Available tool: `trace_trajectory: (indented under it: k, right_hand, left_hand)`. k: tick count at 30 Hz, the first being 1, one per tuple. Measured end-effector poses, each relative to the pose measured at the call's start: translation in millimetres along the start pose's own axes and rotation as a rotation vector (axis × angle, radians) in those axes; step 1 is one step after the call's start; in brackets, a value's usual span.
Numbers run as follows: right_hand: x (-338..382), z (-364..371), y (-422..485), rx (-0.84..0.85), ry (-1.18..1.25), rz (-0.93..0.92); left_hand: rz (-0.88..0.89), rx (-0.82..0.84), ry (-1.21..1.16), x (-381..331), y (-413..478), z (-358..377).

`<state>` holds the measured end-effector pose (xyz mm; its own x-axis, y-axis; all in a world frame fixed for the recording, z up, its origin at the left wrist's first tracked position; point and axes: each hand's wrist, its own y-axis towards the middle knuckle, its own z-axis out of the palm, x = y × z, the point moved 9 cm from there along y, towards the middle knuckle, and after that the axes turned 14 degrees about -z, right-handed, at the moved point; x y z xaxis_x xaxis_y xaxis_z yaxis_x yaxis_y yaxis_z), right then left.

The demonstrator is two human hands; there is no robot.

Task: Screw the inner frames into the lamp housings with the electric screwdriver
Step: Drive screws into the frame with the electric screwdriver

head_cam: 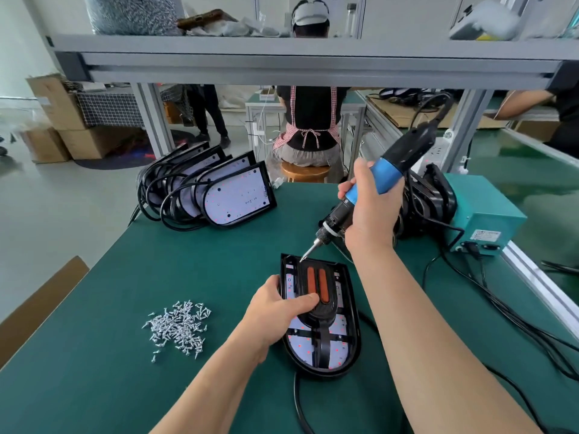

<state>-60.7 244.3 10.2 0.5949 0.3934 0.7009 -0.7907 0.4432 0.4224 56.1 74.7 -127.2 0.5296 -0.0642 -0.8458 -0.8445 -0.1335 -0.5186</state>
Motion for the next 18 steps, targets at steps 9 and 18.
trace_trajectory:
  k: [9,18]
  right_hand:
    - [-25,19,-3,0.104,-0.031,0.029]
    - [-25,30,-11,0.179,-0.048,0.009]
  left_hand:
    - [-0.001,0.010,-0.008,1,4,0]
    - [0.002,0.003,0.003,1,3,-1]
